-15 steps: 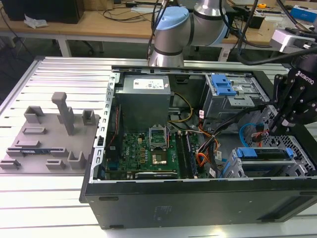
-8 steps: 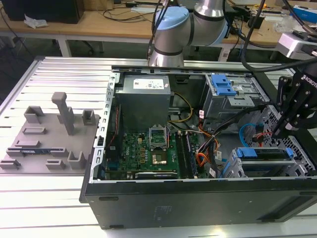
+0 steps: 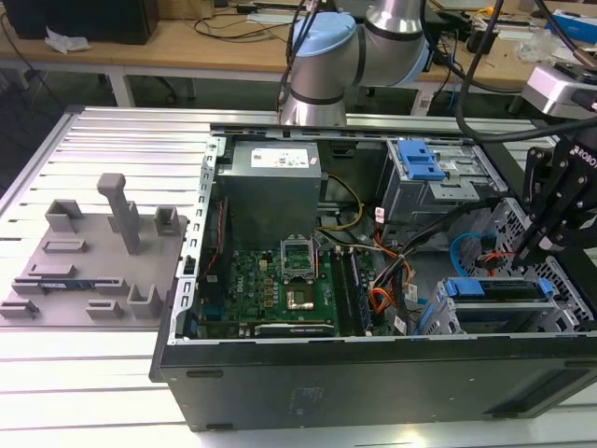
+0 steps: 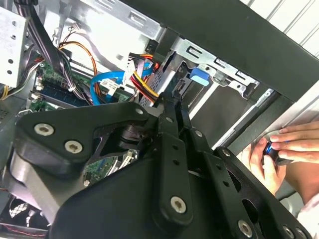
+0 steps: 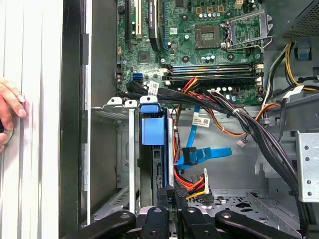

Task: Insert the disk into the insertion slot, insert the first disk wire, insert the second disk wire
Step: 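Insert the first disk wire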

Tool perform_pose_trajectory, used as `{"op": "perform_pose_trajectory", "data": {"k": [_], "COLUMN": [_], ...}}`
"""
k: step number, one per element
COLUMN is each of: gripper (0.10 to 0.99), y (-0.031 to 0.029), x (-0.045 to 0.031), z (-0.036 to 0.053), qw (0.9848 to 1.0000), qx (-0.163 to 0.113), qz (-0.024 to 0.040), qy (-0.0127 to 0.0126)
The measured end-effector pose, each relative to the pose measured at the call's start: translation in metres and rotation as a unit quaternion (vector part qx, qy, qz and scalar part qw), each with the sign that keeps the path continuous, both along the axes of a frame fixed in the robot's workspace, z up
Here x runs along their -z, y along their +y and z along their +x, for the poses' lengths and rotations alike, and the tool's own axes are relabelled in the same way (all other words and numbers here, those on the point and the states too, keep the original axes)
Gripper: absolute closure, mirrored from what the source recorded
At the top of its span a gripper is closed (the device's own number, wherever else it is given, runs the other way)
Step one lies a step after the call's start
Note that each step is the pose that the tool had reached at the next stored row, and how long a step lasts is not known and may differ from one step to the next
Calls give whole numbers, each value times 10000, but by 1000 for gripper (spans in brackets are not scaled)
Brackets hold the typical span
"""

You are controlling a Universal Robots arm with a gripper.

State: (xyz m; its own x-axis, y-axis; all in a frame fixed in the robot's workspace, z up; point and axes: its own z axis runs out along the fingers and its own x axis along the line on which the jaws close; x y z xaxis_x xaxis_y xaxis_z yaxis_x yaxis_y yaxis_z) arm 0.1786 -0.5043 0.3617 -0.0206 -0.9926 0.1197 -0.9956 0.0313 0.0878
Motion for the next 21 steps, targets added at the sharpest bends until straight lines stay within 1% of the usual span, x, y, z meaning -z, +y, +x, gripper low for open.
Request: {"op": "perform_pose_trajectory", "data": {"k": [3,5,10,11,12,13,14,15,16,18,21], "gripper": [922,922,922,922,922,922,922,922,922,922,922], "y": [-17,-59,-68,-68,-69,-71,-71,-72,-72,-72,-71], "x": [0,3,9,13,15,19,23,24,30,34,42], "z": [-5,-5,-1,-1,-1,-2,-1,-1,0,-4,-6], "qw": [10000,10000,10000,10000,10000,10000,10000,10000,9999,9999,9999], "qx": [27,77,67,51,45,33,29,29,27,38,108], "qz": [0,1,0,0,0,3,7,13,27,38,79], "qy": [0,0,0,-4,-10,-42,-65,-83,-95,-96,-96]}}
